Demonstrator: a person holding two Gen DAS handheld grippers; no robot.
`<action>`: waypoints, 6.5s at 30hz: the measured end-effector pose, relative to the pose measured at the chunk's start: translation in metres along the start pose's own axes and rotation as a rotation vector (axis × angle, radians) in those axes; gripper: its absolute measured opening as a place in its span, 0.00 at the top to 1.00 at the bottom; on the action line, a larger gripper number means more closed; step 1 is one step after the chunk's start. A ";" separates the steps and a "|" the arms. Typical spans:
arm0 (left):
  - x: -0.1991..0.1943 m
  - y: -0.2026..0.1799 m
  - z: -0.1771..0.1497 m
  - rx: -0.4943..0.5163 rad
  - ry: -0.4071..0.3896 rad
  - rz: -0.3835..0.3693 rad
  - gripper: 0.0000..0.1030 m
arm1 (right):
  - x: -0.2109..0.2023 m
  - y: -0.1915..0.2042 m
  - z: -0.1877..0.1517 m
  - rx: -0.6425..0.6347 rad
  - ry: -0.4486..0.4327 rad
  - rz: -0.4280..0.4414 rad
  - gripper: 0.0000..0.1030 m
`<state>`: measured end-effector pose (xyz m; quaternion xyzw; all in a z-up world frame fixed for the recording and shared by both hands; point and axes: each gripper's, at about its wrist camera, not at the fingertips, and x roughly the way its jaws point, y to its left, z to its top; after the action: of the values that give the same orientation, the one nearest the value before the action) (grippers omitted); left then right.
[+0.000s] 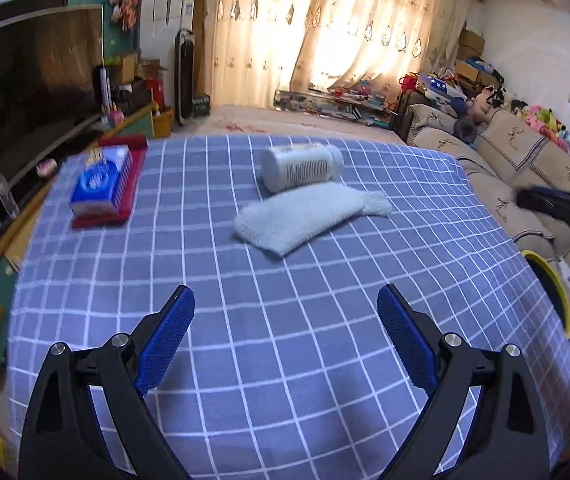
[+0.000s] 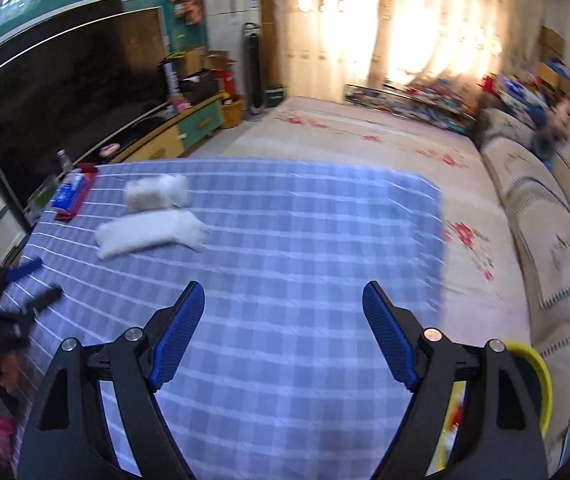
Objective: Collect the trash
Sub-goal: 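Move the right gripper to the white pill bottle and grasp it, then carry the pill bottle over the bin and open the right gripper, then grasp the white towel with the left gripper, then carry the white towel over the bin and open the left gripper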
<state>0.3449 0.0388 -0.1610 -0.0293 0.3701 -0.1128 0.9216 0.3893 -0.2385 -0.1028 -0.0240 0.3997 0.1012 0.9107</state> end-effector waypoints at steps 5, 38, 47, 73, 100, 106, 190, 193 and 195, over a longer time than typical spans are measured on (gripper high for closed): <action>0.002 -0.002 -0.005 -0.001 0.014 0.021 0.11 | 0.040 0.045 0.032 -0.021 0.007 0.067 0.18; 0.026 0.009 -0.008 -0.098 0.067 -0.057 0.11 | 0.172 0.133 0.106 -0.084 0.211 0.012 0.07; 0.030 0.009 -0.008 -0.099 0.077 -0.059 0.11 | 0.187 0.147 0.099 -0.112 0.266 -0.007 0.07; 0.034 0.010 -0.007 -0.089 0.078 -0.060 0.11 | -0.012 -0.056 -0.007 0.197 0.075 -0.110 0.23; 0.026 -0.024 -0.011 0.035 0.076 -0.054 0.11 | -0.048 -0.262 -0.192 0.628 0.176 -0.419 0.17; 0.031 -0.039 0.013 0.118 0.084 -0.045 0.11 | -0.058 -0.253 -0.182 0.588 0.143 -0.389 0.16; 0.082 -0.540 -0.028 0.647 0.311 -0.453 0.89 | -0.208 -0.276 -0.306 0.558 -0.002 -0.377 0.14; 0.100 -0.547 -0.033 0.655 0.323 -0.436 0.88 | -0.204 -0.274 -0.304 0.553 0.003 -0.372 0.14; 0.108 -0.549 -0.038 0.656 0.320 -0.421 0.87 | -0.202 -0.273 -0.302 0.547 0.007 -0.369 0.14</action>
<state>0.2925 -0.5189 -0.1861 0.2088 0.4390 -0.4138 0.7697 0.0930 -0.5765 -0.1699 0.1493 0.4042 -0.1767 0.8849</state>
